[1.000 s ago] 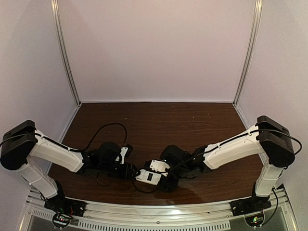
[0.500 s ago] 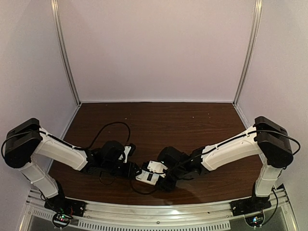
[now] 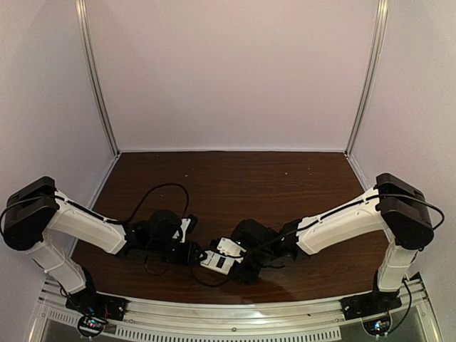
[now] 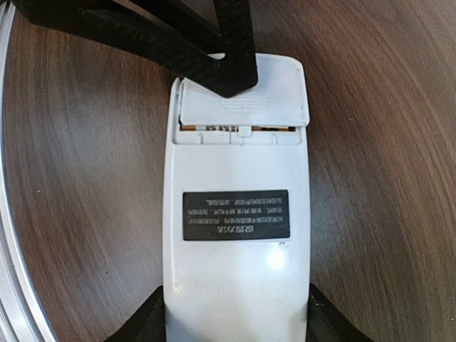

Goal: Load the batteries into the remote control
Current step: Hold the remote control at the center of the board, then adjust the battery cover of the remote control.

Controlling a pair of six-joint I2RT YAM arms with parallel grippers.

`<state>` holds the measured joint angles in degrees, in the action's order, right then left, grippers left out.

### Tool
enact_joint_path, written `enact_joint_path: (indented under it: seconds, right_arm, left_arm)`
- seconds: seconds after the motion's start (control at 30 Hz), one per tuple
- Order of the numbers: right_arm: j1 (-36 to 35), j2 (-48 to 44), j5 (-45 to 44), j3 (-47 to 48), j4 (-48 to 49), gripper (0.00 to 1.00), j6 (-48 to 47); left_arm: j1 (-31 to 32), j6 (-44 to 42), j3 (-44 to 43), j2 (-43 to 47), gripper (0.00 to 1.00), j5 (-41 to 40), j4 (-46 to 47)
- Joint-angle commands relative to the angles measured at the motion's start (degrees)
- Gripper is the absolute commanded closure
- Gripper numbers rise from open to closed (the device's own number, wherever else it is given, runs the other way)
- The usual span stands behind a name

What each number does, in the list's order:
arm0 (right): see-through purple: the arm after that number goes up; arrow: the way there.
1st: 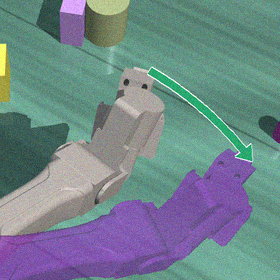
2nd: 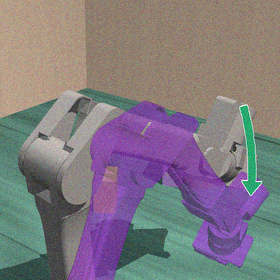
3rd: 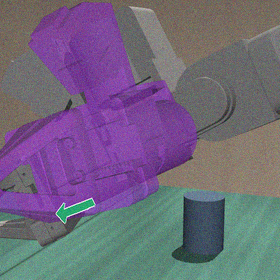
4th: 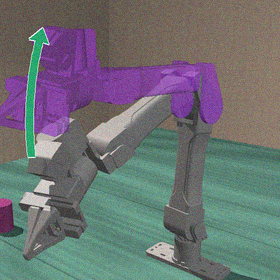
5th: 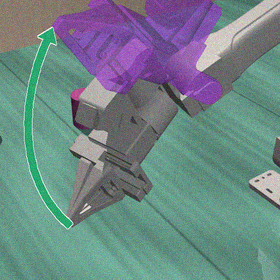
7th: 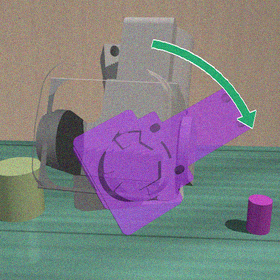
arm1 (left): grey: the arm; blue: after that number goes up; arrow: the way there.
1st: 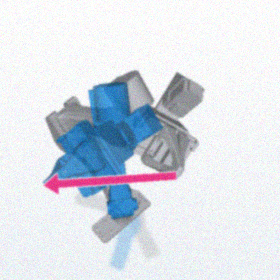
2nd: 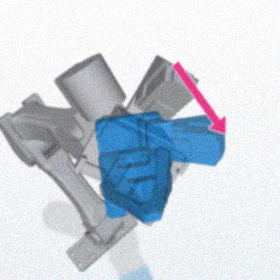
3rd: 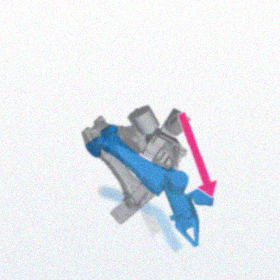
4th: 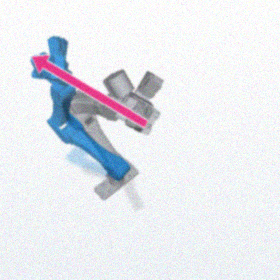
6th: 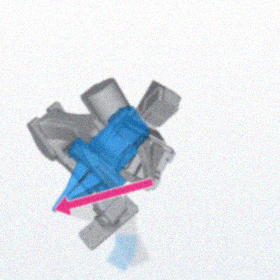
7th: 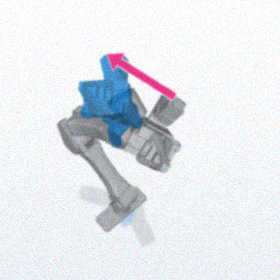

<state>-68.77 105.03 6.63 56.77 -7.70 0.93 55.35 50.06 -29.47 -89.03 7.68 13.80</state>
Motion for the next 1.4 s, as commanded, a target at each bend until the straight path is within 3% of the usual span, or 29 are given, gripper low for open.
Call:
enact_joint_path:
  seconds: [0.0,0.23,0.73,1.0,1.37]
  right_arm:
    - [-0.44,2.59,-3.19,0.94,-1.42,0.56,1.39]
    - [-0.63,2.29,-2.72,0.37,-0.81,0.58,0.84]
    - [-1.36,2.84,-6.30,0.66,-0.50,0.77,3.12]
    - [-1.37,2.55,-7.90,0.30,-0.64,0.84,4.03]
    - [-1.38,1.68,-6.81,-1.17,-0.06,0.87,0.86]
  left_arm:
    - [0.41,1.05,1.62,-0.04,0.72,-0.39,-6.15]
    - [0.63,0.30,1.24,-1.58,0.75,0.67,-6.03]
    - [2.70,2.66,1.73,-7.83,0.79,3.16,-4.44]
    - [3.02,2.67,3.33,-3.33,0.80,2.07,-6.19]
    - [3.04,-1.69,3.31,-0.45,0.81,3.61,-8.50]
